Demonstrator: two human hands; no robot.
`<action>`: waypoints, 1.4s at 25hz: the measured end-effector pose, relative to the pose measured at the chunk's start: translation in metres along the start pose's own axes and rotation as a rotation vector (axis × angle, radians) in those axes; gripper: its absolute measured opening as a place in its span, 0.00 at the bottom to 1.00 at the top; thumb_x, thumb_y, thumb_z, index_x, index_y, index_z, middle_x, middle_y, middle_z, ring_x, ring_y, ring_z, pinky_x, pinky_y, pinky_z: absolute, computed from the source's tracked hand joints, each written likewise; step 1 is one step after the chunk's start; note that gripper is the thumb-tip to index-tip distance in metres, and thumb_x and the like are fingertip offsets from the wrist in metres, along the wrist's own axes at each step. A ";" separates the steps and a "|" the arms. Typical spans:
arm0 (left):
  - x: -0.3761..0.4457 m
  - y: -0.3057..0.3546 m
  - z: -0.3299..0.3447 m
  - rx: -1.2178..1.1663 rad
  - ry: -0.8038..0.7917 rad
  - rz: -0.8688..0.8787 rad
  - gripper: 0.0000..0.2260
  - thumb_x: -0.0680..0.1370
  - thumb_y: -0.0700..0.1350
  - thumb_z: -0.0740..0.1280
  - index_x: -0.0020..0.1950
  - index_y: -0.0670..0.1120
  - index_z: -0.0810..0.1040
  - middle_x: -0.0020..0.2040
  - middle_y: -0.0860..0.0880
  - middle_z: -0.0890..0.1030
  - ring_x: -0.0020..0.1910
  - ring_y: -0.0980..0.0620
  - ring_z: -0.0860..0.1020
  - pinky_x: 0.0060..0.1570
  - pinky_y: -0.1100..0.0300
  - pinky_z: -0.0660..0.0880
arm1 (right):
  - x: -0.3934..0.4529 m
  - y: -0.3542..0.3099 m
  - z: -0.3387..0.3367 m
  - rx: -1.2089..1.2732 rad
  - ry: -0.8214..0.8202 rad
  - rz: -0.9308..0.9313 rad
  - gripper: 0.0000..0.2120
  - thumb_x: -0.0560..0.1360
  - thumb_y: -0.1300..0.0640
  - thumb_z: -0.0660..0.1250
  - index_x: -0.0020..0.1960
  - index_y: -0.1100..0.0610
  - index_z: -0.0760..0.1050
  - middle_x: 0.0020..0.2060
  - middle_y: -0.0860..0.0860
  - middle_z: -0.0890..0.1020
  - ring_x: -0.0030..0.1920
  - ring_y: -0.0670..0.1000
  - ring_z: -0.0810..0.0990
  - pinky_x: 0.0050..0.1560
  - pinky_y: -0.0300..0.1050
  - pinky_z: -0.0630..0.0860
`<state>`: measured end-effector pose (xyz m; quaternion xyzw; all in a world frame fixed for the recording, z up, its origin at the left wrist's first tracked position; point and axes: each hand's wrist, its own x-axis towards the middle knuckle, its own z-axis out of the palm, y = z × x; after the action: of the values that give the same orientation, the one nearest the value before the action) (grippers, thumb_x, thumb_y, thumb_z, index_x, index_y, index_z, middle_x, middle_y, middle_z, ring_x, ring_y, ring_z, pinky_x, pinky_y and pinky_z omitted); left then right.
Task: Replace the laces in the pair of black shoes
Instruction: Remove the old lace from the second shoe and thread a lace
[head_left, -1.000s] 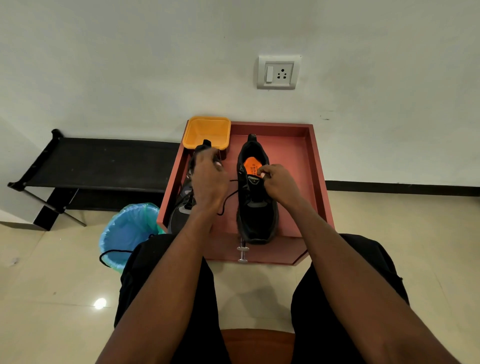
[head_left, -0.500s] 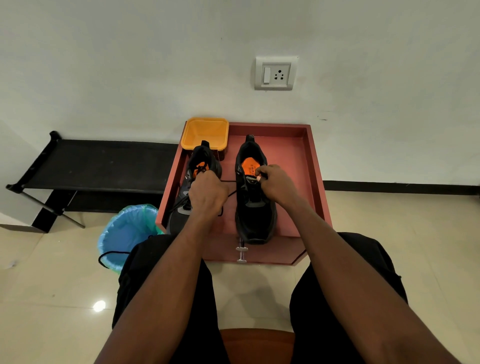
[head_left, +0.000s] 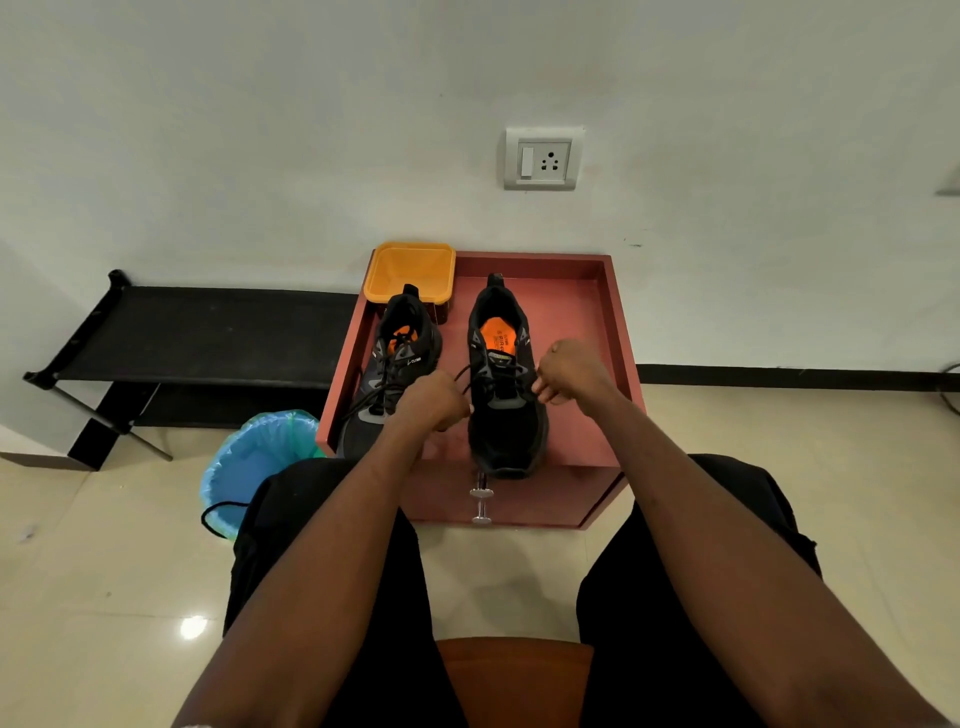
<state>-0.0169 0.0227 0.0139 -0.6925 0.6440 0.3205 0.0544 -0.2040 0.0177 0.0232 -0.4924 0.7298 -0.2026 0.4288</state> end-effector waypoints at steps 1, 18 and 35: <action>-0.004 0.002 -0.002 -0.032 -0.055 0.038 0.11 0.79 0.48 0.69 0.43 0.41 0.75 0.35 0.47 0.75 0.31 0.51 0.74 0.32 0.59 0.72 | -0.010 -0.002 0.001 0.040 -0.061 0.017 0.10 0.79 0.67 0.56 0.43 0.64 0.74 0.38 0.60 0.83 0.31 0.53 0.78 0.33 0.45 0.75; -0.030 -0.002 -0.040 -1.048 0.244 0.188 0.14 0.79 0.38 0.67 0.64 0.45 0.78 0.46 0.50 0.81 0.27 0.57 0.68 0.25 0.64 0.66 | -0.030 -0.026 -0.040 1.020 -0.005 -0.249 0.05 0.79 0.66 0.59 0.52 0.60 0.73 0.32 0.52 0.80 0.24 0.48 0.69 0.27 0.40 0.66; -0.006 -0.024 -0.022 -0.208 0.562 -0.034 0.10 0.75 0.41 0.67 0.54 0.39 0.80 0.62 0.41 0.72 0.52 0.41 0.77 0.54 0.46 0.78 | -0.017 -0.013 -0.049 0.667 -0.012 -0.171 0.10 0.79 0.71 0.58 0.55 0.64 0.76 0.40 0.56 0.82 0.30 0.47 0.75 0.28 0.38 0.69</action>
<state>0.0139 0.0217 0.0261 -0.7668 0.5856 0.1796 -0.1920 -0.2349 0.0208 0.0670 -0.3858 0.5768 -0.4625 0.5519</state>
